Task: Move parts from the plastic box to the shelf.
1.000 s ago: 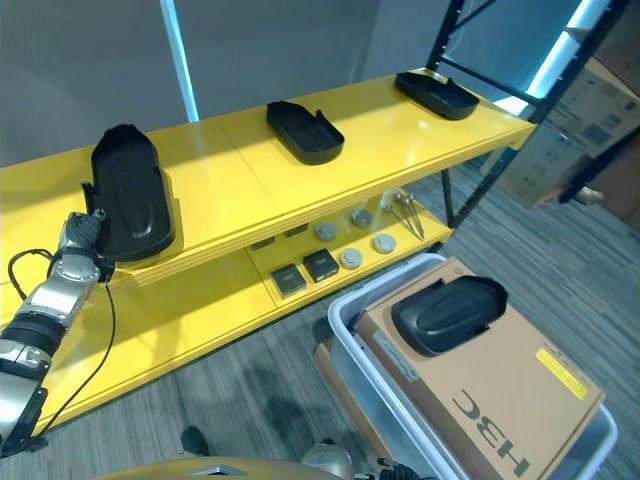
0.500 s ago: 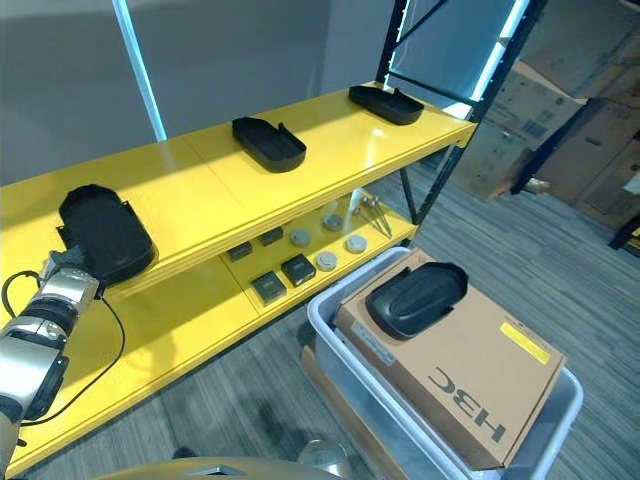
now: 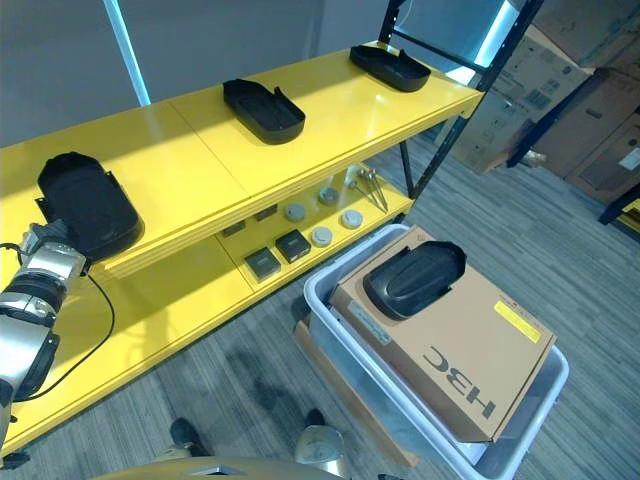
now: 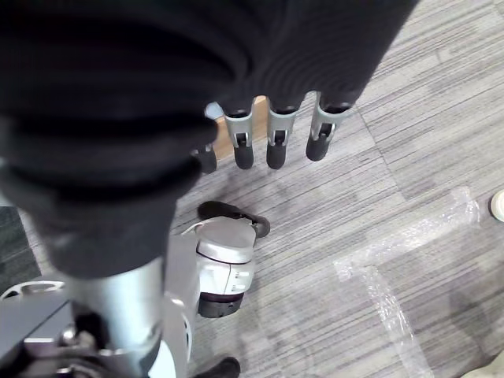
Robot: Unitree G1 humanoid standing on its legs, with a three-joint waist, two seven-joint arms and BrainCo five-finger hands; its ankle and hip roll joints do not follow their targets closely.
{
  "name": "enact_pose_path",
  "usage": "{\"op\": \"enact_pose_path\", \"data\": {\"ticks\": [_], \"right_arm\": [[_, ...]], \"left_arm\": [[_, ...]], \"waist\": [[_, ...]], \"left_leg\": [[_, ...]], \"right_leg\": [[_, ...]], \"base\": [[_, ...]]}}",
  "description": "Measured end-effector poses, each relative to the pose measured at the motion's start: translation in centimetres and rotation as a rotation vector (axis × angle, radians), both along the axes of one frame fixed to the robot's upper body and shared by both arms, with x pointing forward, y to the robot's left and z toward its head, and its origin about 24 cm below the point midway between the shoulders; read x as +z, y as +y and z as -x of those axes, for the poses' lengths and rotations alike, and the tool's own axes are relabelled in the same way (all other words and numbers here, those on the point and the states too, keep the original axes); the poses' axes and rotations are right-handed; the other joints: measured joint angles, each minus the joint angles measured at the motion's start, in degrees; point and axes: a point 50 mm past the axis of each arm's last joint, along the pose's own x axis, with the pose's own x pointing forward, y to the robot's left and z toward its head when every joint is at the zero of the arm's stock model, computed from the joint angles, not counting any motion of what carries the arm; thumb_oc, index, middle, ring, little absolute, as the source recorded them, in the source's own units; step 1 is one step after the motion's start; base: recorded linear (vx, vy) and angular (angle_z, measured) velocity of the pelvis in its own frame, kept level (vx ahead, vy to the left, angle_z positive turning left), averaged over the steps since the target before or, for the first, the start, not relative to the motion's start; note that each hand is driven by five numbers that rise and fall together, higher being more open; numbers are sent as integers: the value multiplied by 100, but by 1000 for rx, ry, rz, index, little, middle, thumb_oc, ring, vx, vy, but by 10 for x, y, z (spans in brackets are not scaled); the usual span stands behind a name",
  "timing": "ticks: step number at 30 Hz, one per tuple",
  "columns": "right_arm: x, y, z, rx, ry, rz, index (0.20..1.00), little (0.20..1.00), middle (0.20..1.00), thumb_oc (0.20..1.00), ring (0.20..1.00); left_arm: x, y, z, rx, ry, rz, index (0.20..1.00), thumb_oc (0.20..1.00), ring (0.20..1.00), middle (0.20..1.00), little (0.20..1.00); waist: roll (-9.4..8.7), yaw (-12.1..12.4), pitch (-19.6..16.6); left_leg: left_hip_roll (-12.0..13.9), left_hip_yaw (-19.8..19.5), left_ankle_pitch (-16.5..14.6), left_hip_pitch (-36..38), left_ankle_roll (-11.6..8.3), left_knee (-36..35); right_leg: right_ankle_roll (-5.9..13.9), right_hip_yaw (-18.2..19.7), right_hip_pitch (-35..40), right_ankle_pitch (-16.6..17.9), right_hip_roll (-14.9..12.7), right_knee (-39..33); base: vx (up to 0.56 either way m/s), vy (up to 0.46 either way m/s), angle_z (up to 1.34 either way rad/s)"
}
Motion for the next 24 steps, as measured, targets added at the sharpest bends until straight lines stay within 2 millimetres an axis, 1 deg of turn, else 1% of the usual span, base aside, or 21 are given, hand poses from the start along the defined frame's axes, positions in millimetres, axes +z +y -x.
{"op": "enact_pose_path", "data": {"ticks": [2,4,6,8,10,13,16,20,24], "right_arm": [[0,0,0,-1,2,-2,1000,1000,1000,1000,1000],[0,1,1,-5,6,-7,1000,1000,1000,1000,1000],[0,2,0,-12,1,-16,1000,1000,1000,1000,1000],[0,3,-3,-31,-12,-37,1000,1000,1000,1000,1000],[1,5,-14,-24,-40,-53,1000,1000,1000,1000,1000],[2,13,-22,-3,-66,-81,1000,1000,1000,1000,1000],[4,16,-35,2,-98,-91,1000,1000,1000,1000,1000],[5,20,-41,13,-121,-104,1000,1000,1000,1000,1000],[5,22,-41,28,-116,-106,1000,1000,1000,1000,1000]], "left_arm": [[1,3,1,6,3,-7,200,200,200,200,200],[4,3,0,-1,3,-20,200,200,200,200,200],[11,2,-4,-6,-9,-28,200,200,200,200,200],[28,0,-12,-11,-44,-59,200,200,200,200,200],[51,3,-18,0,-97,-95,200,200,200,200,200],[68,1,-23,1,-139,-121,200,200,200,200,200],[85,1,-27,6,-174,-142,200,200,200,200,200],[89,8,-24,26,-171,-161,200,200,200,200,200],[90,9,-23,30,-168,-163,200,200,200,200,200]], "waist": [[-9,-18,12],[-28,-7,77],[-47,-1,166],[-37,18,240],[-72,1,427],[-105,-38,612],[-139,-54,685],[-173,-59,703],[-180,-52,706]], "left_leg": [[30,17,-41,17,30,80],[110,15,-152,1,21,276],[194,3,-218,-66,8,396],[305,-50,-266,-322,5,603],[356,-61,-258,-455,18,673],[367,-81,-266,-510,20,700],[400,-110,-325,-643,19,817],[452,-131,-360,-685,12,909],[462,-136,-360,-683,11,905]], "right_leg": [[-36,0,118,62,19,-153],[-47,-5,230,90,62,-267],[-45,-12,240,86,98,-285],[-54,-16,60,87,168,-257],[-95,-3,-58,133,201,-242],[-98,-7,-56,158,209,-317],[-97,-17,-46,232,238,-462],[-106,-4,-21,249,283,-534],[-103,-4,0,260,302,-569]], "base": [[59,-26,-4],[-6,-37,-2],[-70,-45,-1],[-94,-28,0],[-79,-25,-6],[-49,-21,0],[-17,-47,2],[-2,-11,-2],[0,0,0]]}}
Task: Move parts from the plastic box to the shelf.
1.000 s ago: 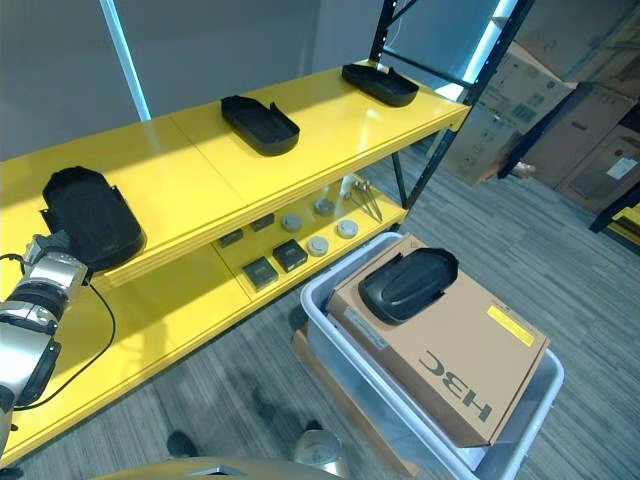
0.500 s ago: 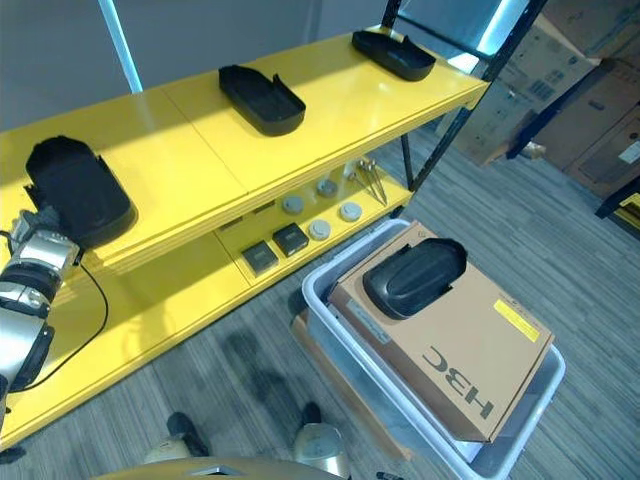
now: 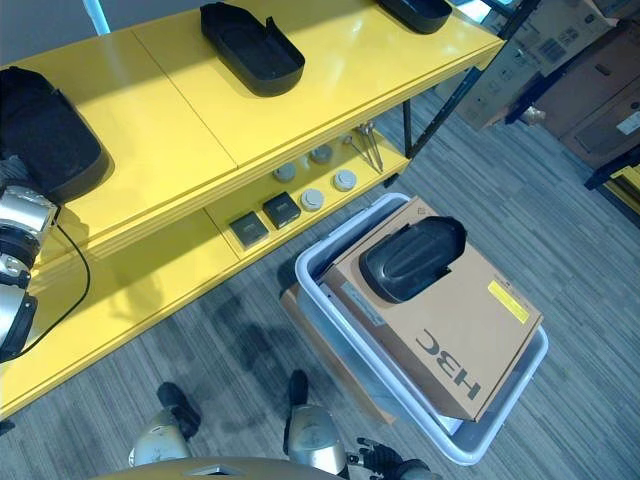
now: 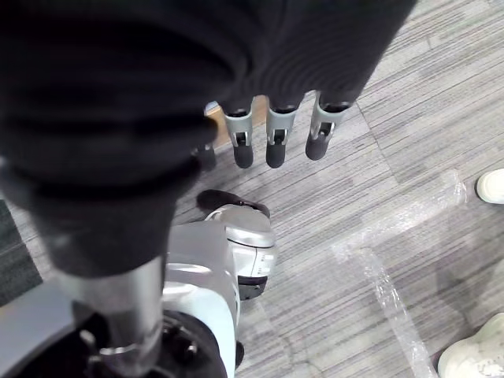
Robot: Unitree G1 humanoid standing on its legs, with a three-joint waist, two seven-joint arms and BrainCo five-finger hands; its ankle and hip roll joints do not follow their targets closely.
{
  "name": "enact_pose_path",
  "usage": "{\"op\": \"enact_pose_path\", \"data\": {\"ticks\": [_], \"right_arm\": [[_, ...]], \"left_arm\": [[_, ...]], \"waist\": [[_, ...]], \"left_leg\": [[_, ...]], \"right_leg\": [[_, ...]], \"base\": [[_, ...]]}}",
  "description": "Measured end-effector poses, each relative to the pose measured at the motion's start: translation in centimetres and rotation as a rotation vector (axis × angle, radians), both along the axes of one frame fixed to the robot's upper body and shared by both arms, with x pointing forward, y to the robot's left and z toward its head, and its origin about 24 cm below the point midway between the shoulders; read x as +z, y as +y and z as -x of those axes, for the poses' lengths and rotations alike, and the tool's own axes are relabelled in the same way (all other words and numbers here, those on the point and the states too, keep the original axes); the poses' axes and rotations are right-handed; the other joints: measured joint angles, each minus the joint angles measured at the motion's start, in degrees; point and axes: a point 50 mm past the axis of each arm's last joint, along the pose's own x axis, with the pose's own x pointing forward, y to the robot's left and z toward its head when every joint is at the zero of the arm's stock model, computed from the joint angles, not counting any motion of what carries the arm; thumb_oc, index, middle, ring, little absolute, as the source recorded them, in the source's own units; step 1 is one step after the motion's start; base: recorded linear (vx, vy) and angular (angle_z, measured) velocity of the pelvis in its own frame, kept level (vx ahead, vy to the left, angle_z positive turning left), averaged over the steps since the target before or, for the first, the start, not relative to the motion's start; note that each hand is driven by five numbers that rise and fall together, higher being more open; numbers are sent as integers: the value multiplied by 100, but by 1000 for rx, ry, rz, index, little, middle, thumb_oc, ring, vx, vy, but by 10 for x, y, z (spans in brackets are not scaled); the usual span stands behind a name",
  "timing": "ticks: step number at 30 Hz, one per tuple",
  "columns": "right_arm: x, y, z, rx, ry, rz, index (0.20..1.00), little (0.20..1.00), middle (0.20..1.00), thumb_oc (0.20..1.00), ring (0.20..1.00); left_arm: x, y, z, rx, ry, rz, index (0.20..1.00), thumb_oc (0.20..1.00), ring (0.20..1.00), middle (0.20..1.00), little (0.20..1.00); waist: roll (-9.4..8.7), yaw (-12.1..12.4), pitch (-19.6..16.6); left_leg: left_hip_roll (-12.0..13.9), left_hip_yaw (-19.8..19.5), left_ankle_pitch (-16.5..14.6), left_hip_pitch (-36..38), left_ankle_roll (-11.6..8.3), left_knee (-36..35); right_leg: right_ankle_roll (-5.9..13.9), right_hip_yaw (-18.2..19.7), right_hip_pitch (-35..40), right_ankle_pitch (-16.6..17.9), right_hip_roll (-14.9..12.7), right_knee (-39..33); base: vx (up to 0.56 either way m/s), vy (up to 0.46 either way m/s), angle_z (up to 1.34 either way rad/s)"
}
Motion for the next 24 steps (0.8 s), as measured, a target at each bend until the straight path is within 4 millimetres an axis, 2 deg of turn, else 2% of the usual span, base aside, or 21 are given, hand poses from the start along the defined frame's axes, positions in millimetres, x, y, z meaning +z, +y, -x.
{"op": "enact_pose_path", "data": {"ticks": [2,3,16,19,23,24], "right_arm": [[0,0,0,0,2,0,1000,1000,1000,1000,1000],[0,0,0,0,3,0,1000,1000,1000,1000,1000],[0,1,-1,1,5,4,1000,1000,1000,1000,1000],[0,3,2,8,10,1,1000,1000,1000,1000,1000],[1,2,0,2,3,4,1000,1000,1000,1000,1000],[0,0,4,-24,6,3,1000,1000,1000,1000,1000]], "left_arm": [[0,0,0,0,4,0,200,200,200,200,200],[0,0,0,-3,4,0,1000,1000,1000,1000,1000],[8,-3,-5,-72,-8,3,1000,1000,1000,1000,1000],[24,-4,-7,-124,-55,-42,1000,1000,1000,1000,1000],[65,-3,-6,-211,-208,-133,1000,1000,1000,1000,1000],[74,-10,-7,-257,-251,-155,1000,1000,1000,1000,1000]], "waist": [[-6,-5,2],[-12,-3,3],[-47,76,-1],[-52,97,-6],[-27,154,-22],[-13,231,-55]], "left_leg": [[-2,-5,-1,13,-1,3],[-1,-7,-3,13,-3,2],[-19,-15,-17,160,-10,-13],[-45,-22,-15,283,-10,-73],[-121,-53,-9,353,-1,-140],[-212,-111,4,441,7,-224]], "right_leg": [[0,-8,54,30,7,-62],[0,-8,62,40,11,-80],[-1,-23,225,100,9,-107],[16,-43,351,109,-3,-109],[34,-67,419,116,-51,-98],[37,-130,518,102,-100,-99]], "base": [[0,0,0],[0,0,0],[0,0,0],[14,17,3],[29,36,7],[47,46,21]]}}
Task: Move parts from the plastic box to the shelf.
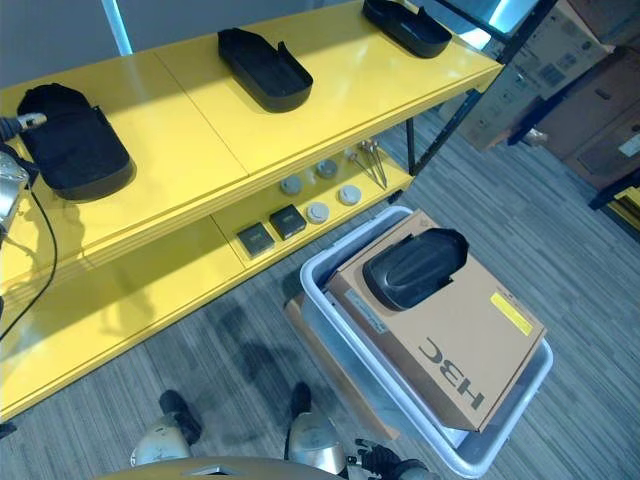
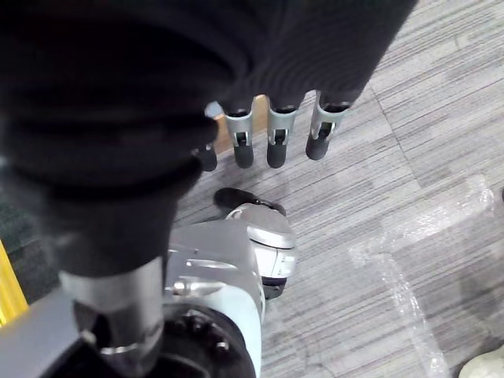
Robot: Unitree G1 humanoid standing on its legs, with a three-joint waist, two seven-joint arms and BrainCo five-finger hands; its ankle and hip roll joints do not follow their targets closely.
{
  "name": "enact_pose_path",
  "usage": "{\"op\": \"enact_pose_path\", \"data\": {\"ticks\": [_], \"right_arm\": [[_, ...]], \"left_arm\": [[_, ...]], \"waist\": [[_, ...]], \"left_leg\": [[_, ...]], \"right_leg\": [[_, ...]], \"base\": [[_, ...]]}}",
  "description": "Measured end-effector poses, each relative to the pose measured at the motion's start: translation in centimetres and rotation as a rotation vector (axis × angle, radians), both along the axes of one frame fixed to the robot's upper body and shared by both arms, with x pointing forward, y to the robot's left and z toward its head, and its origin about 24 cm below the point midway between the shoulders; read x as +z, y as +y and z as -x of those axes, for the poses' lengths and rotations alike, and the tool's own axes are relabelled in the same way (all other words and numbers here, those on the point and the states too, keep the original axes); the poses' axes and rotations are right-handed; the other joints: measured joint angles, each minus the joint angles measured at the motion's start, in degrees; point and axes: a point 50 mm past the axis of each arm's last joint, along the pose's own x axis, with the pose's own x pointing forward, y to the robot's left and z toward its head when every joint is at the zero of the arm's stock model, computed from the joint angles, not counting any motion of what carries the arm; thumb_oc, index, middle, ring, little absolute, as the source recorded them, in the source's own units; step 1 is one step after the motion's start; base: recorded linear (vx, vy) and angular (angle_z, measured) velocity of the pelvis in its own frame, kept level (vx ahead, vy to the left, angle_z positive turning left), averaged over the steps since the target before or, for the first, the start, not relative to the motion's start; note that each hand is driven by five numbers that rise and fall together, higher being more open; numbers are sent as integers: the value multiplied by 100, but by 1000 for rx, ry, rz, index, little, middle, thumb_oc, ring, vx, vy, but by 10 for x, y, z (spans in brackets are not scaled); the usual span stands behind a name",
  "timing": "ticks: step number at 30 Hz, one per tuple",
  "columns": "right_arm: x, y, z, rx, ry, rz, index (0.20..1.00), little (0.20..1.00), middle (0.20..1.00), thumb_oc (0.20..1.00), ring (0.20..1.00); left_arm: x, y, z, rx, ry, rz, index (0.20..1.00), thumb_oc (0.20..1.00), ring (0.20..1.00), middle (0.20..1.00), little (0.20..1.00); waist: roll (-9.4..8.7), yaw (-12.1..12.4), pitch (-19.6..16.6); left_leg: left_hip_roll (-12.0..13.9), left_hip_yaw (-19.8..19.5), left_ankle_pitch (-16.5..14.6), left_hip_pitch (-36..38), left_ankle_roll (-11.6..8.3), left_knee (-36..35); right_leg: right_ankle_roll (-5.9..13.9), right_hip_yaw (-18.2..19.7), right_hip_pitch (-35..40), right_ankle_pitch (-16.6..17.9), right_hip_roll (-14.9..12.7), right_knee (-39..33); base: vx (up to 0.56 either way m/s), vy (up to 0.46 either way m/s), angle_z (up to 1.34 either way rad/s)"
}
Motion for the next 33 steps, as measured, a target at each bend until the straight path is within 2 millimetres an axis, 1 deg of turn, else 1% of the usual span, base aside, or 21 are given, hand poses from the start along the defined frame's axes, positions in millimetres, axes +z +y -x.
{"op": "enact_pose_path", "data": {"ticks": [1,2,3,5,6,7,9,10,11,12,13,14,15,16,17,18,19,22,24,27,33], "right_arm": [[-1,0,4,-3,6,3,1000,1000,1000,1000,1000],[-3,0,16,-14,36,7,1000,1000,1000,1000,1000],[-4,1,20,-13,40,3,1000,1000,1000,1000,1000],[-5,2,26,-4,54,11,1000,1000,1000,1000,1000],[-7,1,38,-1,88,20,1000,1000,1000,1000,1000],[-7,1,41,-1,91,29,1000,1000,1000,1000,1000],[-7,-2,47,-19,102,47,1000,1000,1000,1000,1000],[-8,-4,50,-31,105,52,1000,1000,1000,1000,1000],[-9,-6,55,-39,119,62,1000,1000,1000,1000,1000],[-9,-8,57,-55,118,66,1000,1000,1000,1000,1000],[-8,-10,57,-72,108,69,1000,1000,1000,1000,1000],[-8,-12,63,-99,108,71,1000,1000,1000,1000,1000],[-8,-11,67,-100,114,72,1000,1000,1000,1000,1000],[-8,-13,72,-99,128,80,1000,1000,1000,1000,1000],[-8,-16,74,-101,138,89,1000,1000,1000,1000,1000],[-8,-18,73,-101,137,99,1000,1000,1000,1000,1000],[-8,-20,73,-102,141,104,1000,1000,1000,1000,1000],[-9,-22,70,-106,139,113,1000,1000,1000,1000,1000],[-9,-23,69,-113,133,114,1000,1000,1000,1000,1000],[-9,-23,69,-120,129,118,1000,1000,1000,1000,1000],[-9,-23,68,-118,129,111,1000,1000,1000,1000,1000]], "left_arm": [[4,-5,0,-37,-28,-8,1000,1000,1000,1000,1000],[4,-21,2,-145,-87,-35,1000,1000,1000,1000,1000],[-4,-20,7,-166,-80,-38,1000,1000,1000,1000,1000],[-8,-25,21,-258,-131,-63,1000,1000,1000,1000,1000],[-13,-35,29,-383,-168,-35,1000,1000,1000,1000,1000],[-16,-41,32,-455,-168,13,1000,1000,1000,1000,1000],[-23,-63,51,-687,-207,196,1000,1000,1000,1000,1000],[-35,-86,65,-865,-204,311,1000,1000,1000,1000,1000],[-58,-125,89,-1105,-162,437,1000,1000,1000,1000,1000],[-65,-134,94,-1158,-142,478,1000,1000,1000,1000,1000],[-84,-144,103,-1216,-140,629,1000,1000,1000,1000,1000],[-106,-156,130,-1275,-182,841,959,959,959,959,959],[-126,-161,138,-1303,-124,956,743,743,743,743,743],[-148,-163,138,-1316,-17,1030,235,235,235,235,235],[-164,-164,137,-1299,45,1080,200,200,200,200,200],[-177,-168,138,-1302,106,1127,200,200,200,200,200],[-182,-174,139,-1322,141,1139,200,200,200,200,200],[-183,-193,139,-1389,180,1175,200,200,200,200,200],[-178,-192,132,-1380,137,1186,200,200,200,200,200],[-173,-185,110,-1299,45,1156,200,200,200,200,200],[-137,-186,85,-1261,-134,1042,200,200,200,200,200]], "waist": [[17,55,-27],[73,168,-249],[139,290,-412],[166,339,-466],[188,399,-537],[206,488,-567],[242,570,-600],[241,673,-644],[235,778,-682],[236,788,-683],[258,833,-708],[267,786,-716],[273,797,-721],[289,914,-719],[311,957,-725],[330,953,-719],[334,946,-717],[373,867,-695],[426,789,-675],[465,613,-660],[399,471,-537]], "left_leg": [[-55,-34,8,38,0,-50],[-147,-49,37,69,12,-162],[-236,-73,55,91,20,-216],[-295,-79,90,218,5,-337],[-368,-159,134,308,6,-451],[-394,-186,139,318,-12,-487],[-440,-235,149,329,-13,-535],[-502,-236,166,363,7,-636],[-543,-243,181,351,5,-698],[-563,-256,181,356,5,-698],[-654,-356,217,376,-21,-759],[-724,-377,313,458,-37,-925],[-759,-399,374,517,1,-1032],[-757,-415,394,550,4,-1105],[-761,-440,394,570,2,-1160],[-777,-489,394,571,3,-1183],[-787,-505,394,570,3,-1199],[-805,-523,401,573,-2,-1251],[-803,-521,414,592,1,-1255],[-789,-511,473,617,20,-1276],[-750,-406,505,670,17,-1266]], "right_leg": [[7,-58,51,-14,-24,2],[53,-96,60,-46,-86,23],[78,-146,71,-62,-123,54],[109,-172,173,-91,-157,62],[93,-252,253,-206,-207,112],[102,-272,234,-267,-226,201],[123,-350,208,-384,-288,354],[162,-357,131,-473,-344,471],[203,-358,50,-536,-403,599],[207,-359,39,-552,-410,647],[212,-357,25,-570,-414,717],[224,-325,42,-580,-456,723],[226,-365,41,-591,-466,715],[228,-364,39,-621,-458,745],[233,-361,38,-636,-460,775],[235,-360,32,-661,-465,819],[235,-355,15,-666,-466,839],[234,-322,-23,-664,-469,859],[235,-277,-37,-664,-459,868],[232,-209,-86,-684,-443,907],[216,-100,-140,-730,-418,975]], "base": [[90,59,30],[61,33,26],[91,54,13],[52,45,18],[20,42,35],[6,43,30],[-21,34,21],[-22,34,20],[-45,38,10],[-46,40,4],[-36,43,-3],[4,29,6],[13,35,8],[14,32,11],[15,33,7],[13,28,6],[8,24,4],[4,22,-3],[5,26,-13],[-3,12,-9],[27,-3,-9]]}}
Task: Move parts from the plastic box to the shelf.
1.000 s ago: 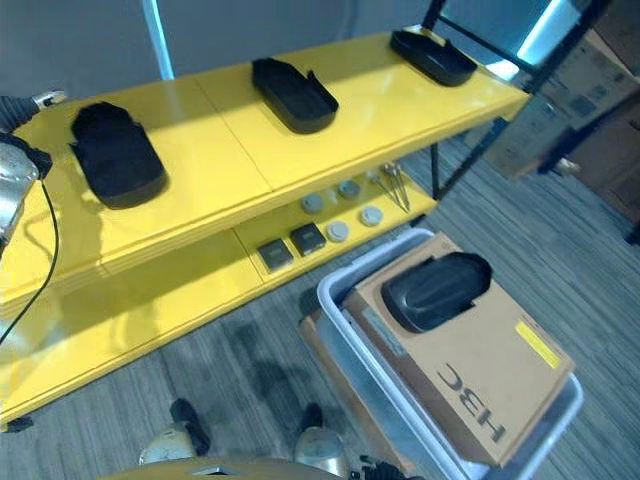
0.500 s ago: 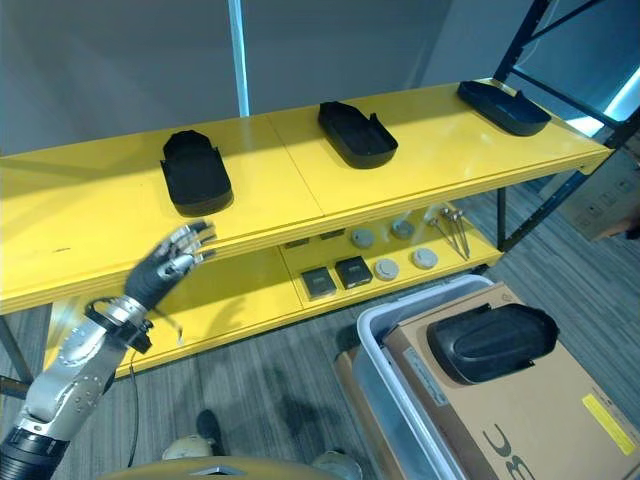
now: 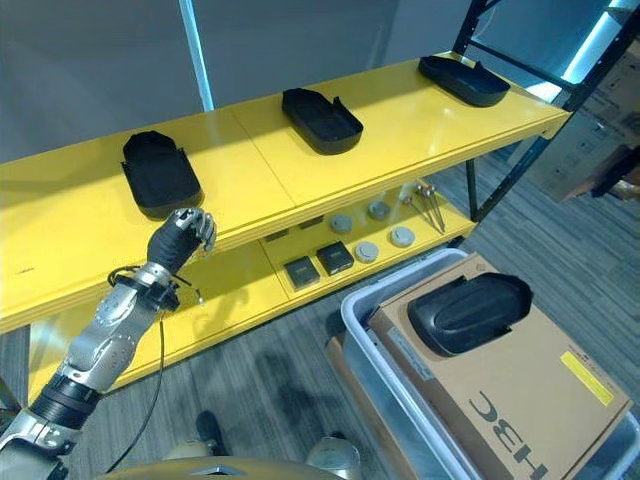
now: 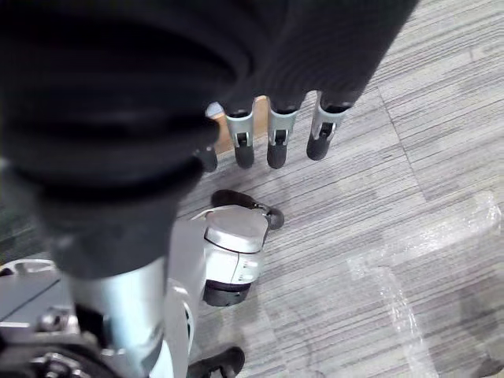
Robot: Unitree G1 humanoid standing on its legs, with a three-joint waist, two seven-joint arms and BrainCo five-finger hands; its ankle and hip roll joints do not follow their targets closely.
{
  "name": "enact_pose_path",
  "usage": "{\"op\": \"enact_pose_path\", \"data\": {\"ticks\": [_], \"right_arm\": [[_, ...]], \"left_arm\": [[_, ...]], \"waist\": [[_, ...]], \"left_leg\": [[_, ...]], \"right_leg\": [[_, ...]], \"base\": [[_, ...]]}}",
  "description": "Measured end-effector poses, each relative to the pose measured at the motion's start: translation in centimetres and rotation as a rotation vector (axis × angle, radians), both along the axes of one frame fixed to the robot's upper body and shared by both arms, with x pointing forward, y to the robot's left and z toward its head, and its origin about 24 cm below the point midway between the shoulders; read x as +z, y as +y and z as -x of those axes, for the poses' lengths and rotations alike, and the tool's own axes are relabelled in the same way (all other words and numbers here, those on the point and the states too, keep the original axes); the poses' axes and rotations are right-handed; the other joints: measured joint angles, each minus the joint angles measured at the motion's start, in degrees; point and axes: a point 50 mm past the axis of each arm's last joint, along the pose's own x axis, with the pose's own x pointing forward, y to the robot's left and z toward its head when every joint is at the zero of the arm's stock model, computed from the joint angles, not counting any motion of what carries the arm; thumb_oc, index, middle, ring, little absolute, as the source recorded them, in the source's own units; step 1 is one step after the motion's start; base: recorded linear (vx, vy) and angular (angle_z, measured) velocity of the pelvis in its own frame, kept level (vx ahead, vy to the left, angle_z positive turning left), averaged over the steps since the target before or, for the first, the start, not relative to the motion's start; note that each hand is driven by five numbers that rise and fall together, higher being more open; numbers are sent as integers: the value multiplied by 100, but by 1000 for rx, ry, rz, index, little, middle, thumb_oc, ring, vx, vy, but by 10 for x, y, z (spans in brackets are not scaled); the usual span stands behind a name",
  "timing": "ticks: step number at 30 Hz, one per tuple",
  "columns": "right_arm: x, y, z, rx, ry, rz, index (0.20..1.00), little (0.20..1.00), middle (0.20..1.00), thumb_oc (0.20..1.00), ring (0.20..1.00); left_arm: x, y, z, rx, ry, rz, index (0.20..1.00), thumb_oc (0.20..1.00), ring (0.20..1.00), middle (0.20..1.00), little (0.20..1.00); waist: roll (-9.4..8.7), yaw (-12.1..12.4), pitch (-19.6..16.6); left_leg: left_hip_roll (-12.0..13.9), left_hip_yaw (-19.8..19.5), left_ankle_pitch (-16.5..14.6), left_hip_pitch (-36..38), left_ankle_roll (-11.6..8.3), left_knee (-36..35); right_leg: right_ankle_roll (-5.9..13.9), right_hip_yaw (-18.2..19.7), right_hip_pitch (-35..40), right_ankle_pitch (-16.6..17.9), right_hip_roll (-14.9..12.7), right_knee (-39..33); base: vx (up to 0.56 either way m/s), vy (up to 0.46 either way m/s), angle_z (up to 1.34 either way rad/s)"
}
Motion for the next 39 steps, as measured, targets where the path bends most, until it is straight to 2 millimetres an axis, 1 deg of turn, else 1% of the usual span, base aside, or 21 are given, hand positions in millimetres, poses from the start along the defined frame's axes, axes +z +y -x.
{"op": "enact_pose_path", "data": {"ticks": [2,4,6,8,9,11,15,19,21,23,29,31,37,39], "right_arm": [[0,0,-1,2,-3,-3,1000,1000,1000,1000,1000],[0,0,-2,3,-6,-5,1000,1000,1000,1000,1000],[0,1,-2,6,-7,-10,1000,1000,1000,1000,1000],[0,1,-3,9,-13,-15,1000,1000,1000,1000,1000],[0,1,-3,10,-13,-15,1000,1000,1000,1000,1000],[0,0,-3,11,-11,-15,1000,1000,1000,1000,1000],[1,0,-2,22,-8,-12,1000,1000,1000,1000,1000],[1,-4,4,24,18,-6,1000,1000,1000,1000,1000],[1,-4,3,29,9,-13,1000,1000,1000,1000,1000],[1,-4,3,33,10,-24,1000,1000,1000,1000,1000],[1,-5,5,29,22,-20,1000,1000,1000,1000,1000],[1,-5,5,29,21,-21,1000,1000,1000,1000,1000],[1,-5,2,34,13,-28,1000,1000,1000,1000,1000],[1,-5,0,38,11,-31,1000,1000,1000,1000,1000]], "left_arm": [[5,6,-7,64,-13,-8,200,200,200,200,200],[2,12,-13,122,8,-19,200,200,200,200,200],[-8,20,-22,191,51,-52,200,200,200,200,200],[-18,30,-26,260,99,-63,200,200,200,200,200],[-21,34,-27,294,114,-73,200,200,200,200,200],[-21,38,-28,326,118,-77,200,200,200,200,200],[-38,56,-39,433,200,-126,200,200,200,200,200],[-40,58,-39,457,204,-144,200,200,200,200,200],[-41,61,-43,479,214,-150,200,200,200,200,200],[-41,64,-46,499,222,-155,200,200,200,200,200],[-39,67,-51,523,227,-159,200,200,200,200,200],[-41,69,-51,544,238,-161,200,200,200,200,200],[-54,80,-52,606,312,-190,200,200,200,200,200],[-52,79,-54,607,306,-198,200,200,200,200,200]], "waist": [[-1,-55,23],[-5,-80,38],[-16,-128,56],[-19,-158,65],[-22,-176,81],[-45,-202,103],[-65,-263,115],[-77,-295,122],[-79,-296,123],[-79,-284,123],[-79,-297,123],[-79,-305,123],[-84,-320,119],[-87,-324,117]], "left_leg": [[10,29,30,14,6,24],[11,46,25,64,1,17],[51,76,-33,80,-58,66],[85,92,-61,79,-93,94],[98,102,-63,79,-96,98],[127,147,-63,75,-97,110],[196,201,-92,79,-91,210],[226,216,-94,77,-93,239],[260,227,-115,72,-99,294],[278,227,-132,72,-108,313],[308,237,-135,71,-111,323],[331,257,-146,71,-118,356],[379,369,-192,71,-135,417],[381,371,-191,62,-134,425]], "right_leg": [[6,22,3,8,6,-2],[20,37,24,15,5,-2],[-11,50,29,-30,13,5],[-18,62,20,-35,28,16],[-27,72,11,-41,42,26],[-35,119,-25,-36,61,30],[-61,178,-29,-19,98,32],[-73,187,-35,-2,117,30],[-82,194,-33,-8,128,32],[-137,198,-30,-40,140,35],[-144,207,-41,-40,161,40],[-153,218,-46,-45,170,48],[-182,319,-113,-17,193,55],[-165,322,-119,-1,195,54]], "base": [[32,-11,-9],[32,-14,-4],[21,-5,-7],[20,-4,-7],[24,-5,-8],[35,-8,-11],[28,-14,-10],[15,-5,-3],[36,-4,-3],[0,0,0],[0,1,-1],[0,7,-5],[0,-2,-9],[0,-4,-2]]}}
